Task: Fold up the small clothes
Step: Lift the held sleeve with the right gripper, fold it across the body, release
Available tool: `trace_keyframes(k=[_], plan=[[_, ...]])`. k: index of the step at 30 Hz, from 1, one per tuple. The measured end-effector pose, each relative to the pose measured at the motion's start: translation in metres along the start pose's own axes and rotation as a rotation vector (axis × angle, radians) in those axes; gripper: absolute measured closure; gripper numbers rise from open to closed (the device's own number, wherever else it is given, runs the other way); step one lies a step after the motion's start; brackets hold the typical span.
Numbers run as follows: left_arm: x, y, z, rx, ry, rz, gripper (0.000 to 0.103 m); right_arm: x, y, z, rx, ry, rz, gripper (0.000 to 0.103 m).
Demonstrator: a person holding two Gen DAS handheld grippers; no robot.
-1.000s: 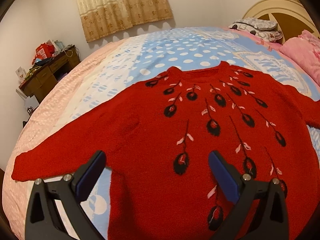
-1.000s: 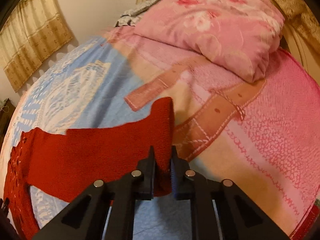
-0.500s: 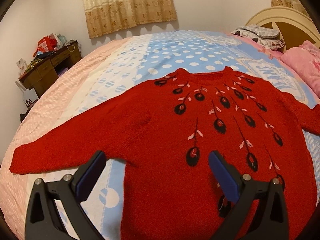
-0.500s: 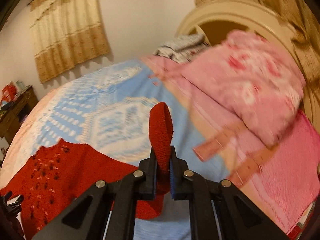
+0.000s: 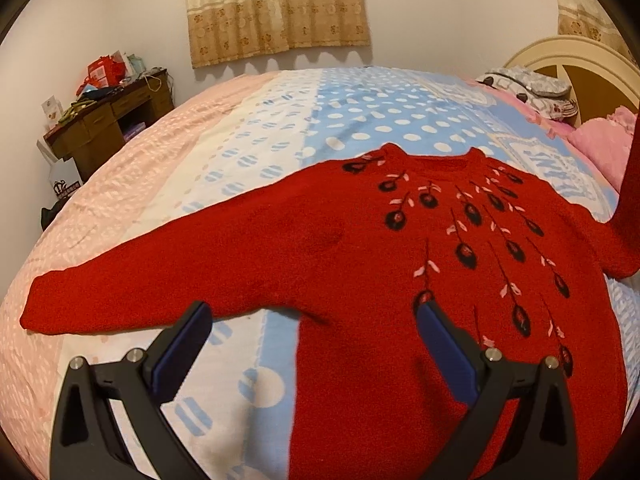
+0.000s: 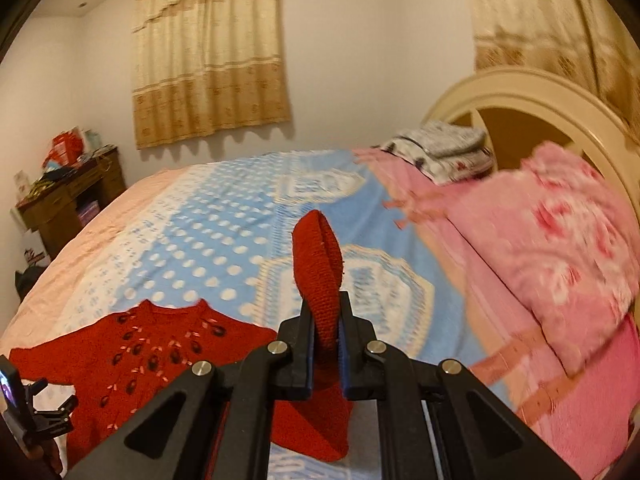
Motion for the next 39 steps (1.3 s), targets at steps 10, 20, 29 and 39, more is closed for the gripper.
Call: trace_keyframes(k=[10, 20, 29, 39], plan=[[-0.002, 0.021, -0.001, -0.023, 0.004, 0.044, 0.0, 0.028, 0.087, 0.015, 0.065, -0.034, 0.119, 0.095], [-0.004, 0.042, -0.007, -0.034, 0.013, 0.092, 0.0, 0.041, 0.184, 0.021, 0.132, -0.051, 0.268, 0.095], [-0.012, 0.068, -0.014, -0.022, 0.027, 0.129, 0.0, 0.016, 0.283, -0.009, 0.232, 0.003, 0.384, 0.095], [-0.025, 0.103, -0.025, 0.002, 0.055, 0.187, 0.0, -0.046, 0.373, -0.082, 0.331, 0.13, 0.439, 0.095]])
Point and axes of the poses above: each gripper's, at about its wrist camera, not at the fingertips, and z roughly against the way its jaws point, y to its left, x to its top, the point moved 8 cm from there along -z, roughly the way its jaws point, and after that the axes turned 10 degrees about y, right-handed, at the moved point
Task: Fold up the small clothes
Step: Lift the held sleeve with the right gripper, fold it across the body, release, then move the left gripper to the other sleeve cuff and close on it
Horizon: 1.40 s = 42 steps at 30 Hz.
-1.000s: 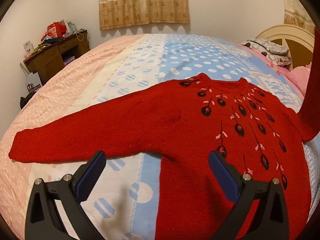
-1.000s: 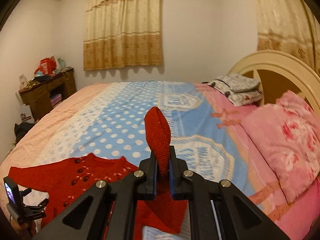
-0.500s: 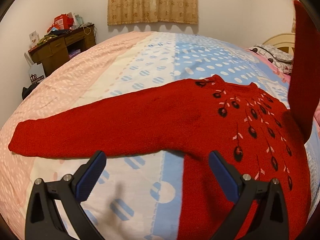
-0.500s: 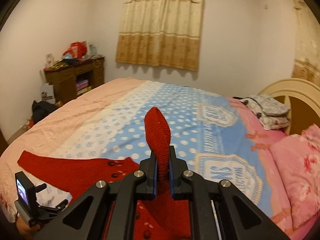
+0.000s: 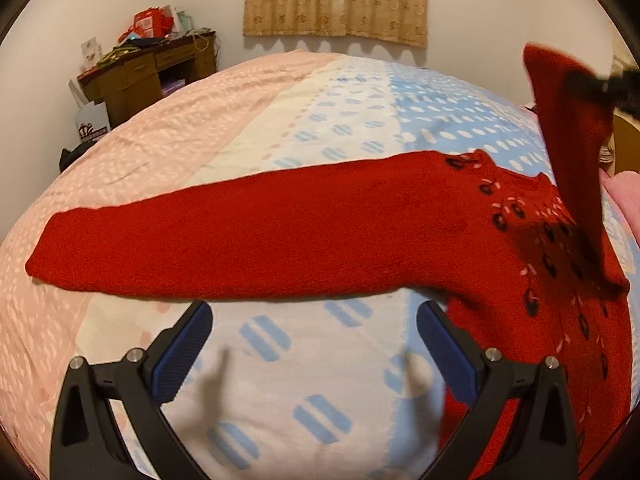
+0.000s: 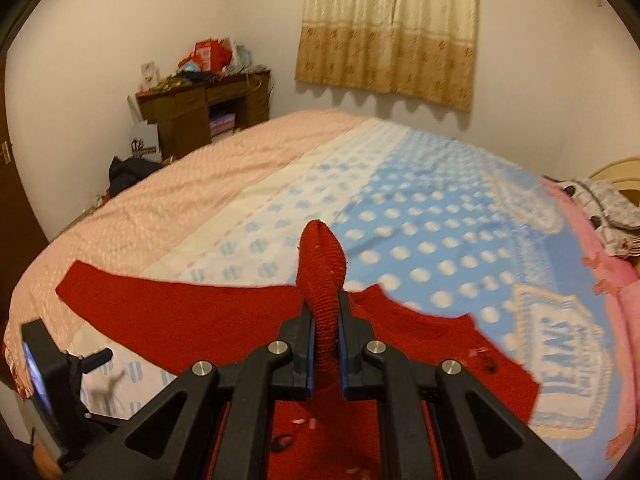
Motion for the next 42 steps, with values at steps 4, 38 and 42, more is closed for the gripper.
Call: trace_keyframes(k=[4, 38, 42], plan=[[-0.002, 0.01, -0.005, 0.014, 0.008, 0.013, 0.0, -0.016, 0.015, -0.039, 0.023, 0.056, 0.001, 0.095], [-0.018, 0.083, -0.002, 0.191, 0.017, 0.039, 0.0, -0.098, 0.009, -0.08, 0.176, 0.15, -0.124, 0.042], [-0.019, 0.112, 0.0, 0.259, 0.027, 0.055, 0.0, -0.117, -0.002, -0.105, 0.183, 0.249, -0.192, 0.04]])
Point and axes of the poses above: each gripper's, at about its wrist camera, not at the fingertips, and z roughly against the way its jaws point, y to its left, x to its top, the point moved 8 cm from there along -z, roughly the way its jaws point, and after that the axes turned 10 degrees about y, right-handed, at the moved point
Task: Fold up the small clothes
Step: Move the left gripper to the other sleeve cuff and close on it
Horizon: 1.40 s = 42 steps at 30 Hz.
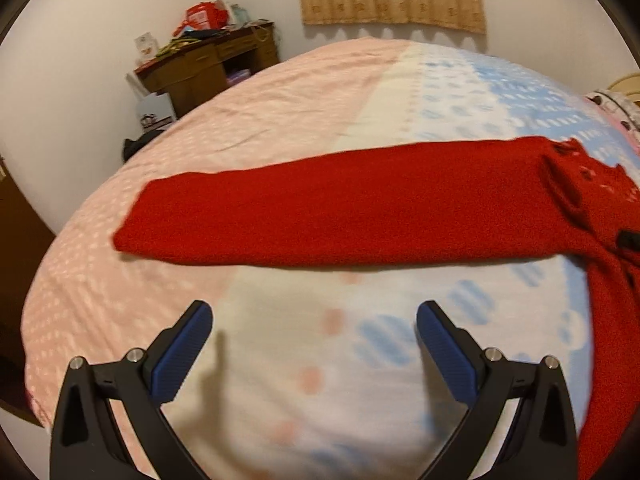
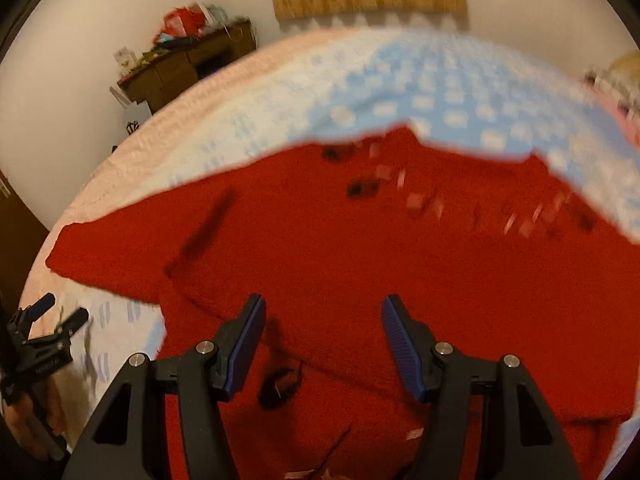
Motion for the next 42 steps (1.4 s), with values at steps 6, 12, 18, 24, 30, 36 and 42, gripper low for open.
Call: trace_keyframes(k=[6, 12, 18, 24, 30, 36, 42], plan=[[0.008, 0.07, -0.005, 0.128, -0.001, 0.088, 0.0, -0.009, 0.032, 0.0, -0.047, -0.039, 0.107, 0.039], [0.027, 0.153, -0.017, 0.225, -0.003, 0.244, 0.0, -0.024, 0.037, -0.009, -0.171, -0.087, 0.214, 0.03], [0.045, 0.193, -0.04, 0.158, 0.019, 0.365, 0.009, -0.023, 0.029, -0.011, -0.166, -0.082, 0.19, 0.022], [0.057, 0.173, -0.054, 0.088, 0.028, 0.35, 0.017, -0.024, 0.03, -0.011, -0.175, -0.093, 0.191, 0.021], [0.062, 0.153, -0.065, 0.058, 0.044, 0.325, 0.032, -0.026, 0.03, -0.01, -0.178, -0.102, 0.19, 0.021], [0.064, 0.144, -0.063, 0.043, 0.019, 0.305, 0.049, -0.026, 0.03, -0.01, -0.18, -0.104, 0.19, 0.02], [0.065, 0.126, -0.063, 0.004, -0.004, 0.245, 0.064, -0.026, 0.03, -0.009, -0.186, -0.108, 0.191, 0.02]])
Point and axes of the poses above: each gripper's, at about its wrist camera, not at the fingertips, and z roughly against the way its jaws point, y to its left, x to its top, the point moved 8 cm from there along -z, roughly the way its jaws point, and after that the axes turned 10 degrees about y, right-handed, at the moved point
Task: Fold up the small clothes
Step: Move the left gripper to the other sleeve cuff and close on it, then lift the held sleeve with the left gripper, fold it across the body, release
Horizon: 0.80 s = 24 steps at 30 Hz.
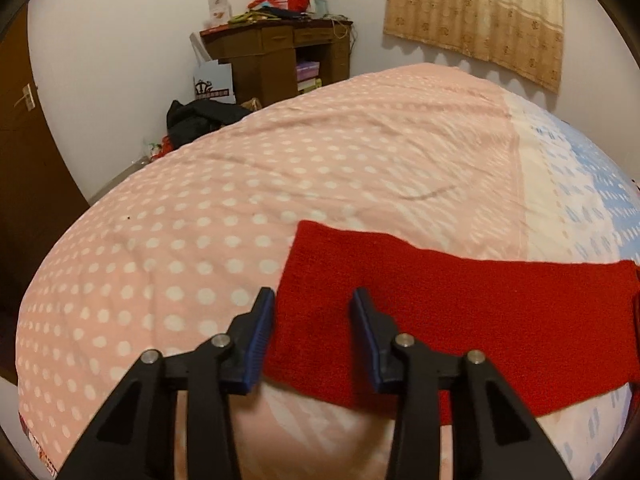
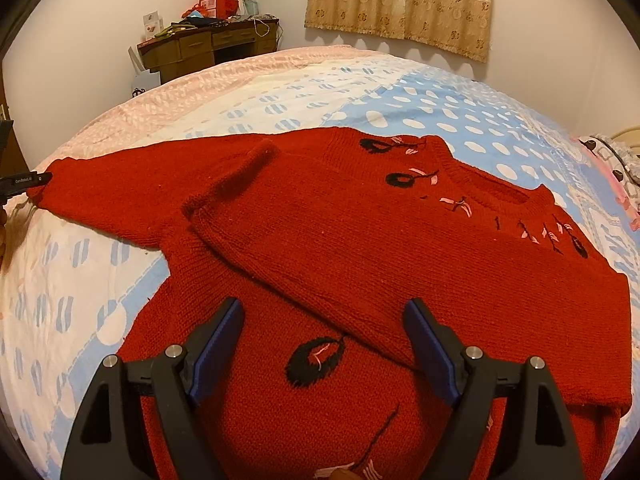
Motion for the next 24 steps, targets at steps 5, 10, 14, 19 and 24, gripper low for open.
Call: trace_keyframes(k=[5, 10, 14, 19, 24], plan=[[0.002, -0.005, 0.009, -0.038, 0.008, -0.047, 0.093, 0.0, -0.002, 0.0, 0.007, -0.002, -0.007, 0.019], [0.009, -0.004, 0.032, -0.085, -0.035, -0.052, 0.093, 0.0, -0.002, 0.0, 0.006, -0.002, -0.007, 0.019], [0.017, -0.007, 0.051, -0.13, -0.05, -0.04, 0.094, -0.001, -0.002, 0.0, 0.013, -0.002, -0.01, 0.019], [0.029, -0.02, 0.084, -0.194, -0.077, -0.039, 0.094, 0.0, -0.012, 0.014, 0.027, -0.033, -0.061, 0.019], [0.044, -0.037, 0.119, -0.253, -0.125, -0.041, 0.094, -0.003, -0.023, 0.047, 0.029, -0.081, -0.076, 0.019]])
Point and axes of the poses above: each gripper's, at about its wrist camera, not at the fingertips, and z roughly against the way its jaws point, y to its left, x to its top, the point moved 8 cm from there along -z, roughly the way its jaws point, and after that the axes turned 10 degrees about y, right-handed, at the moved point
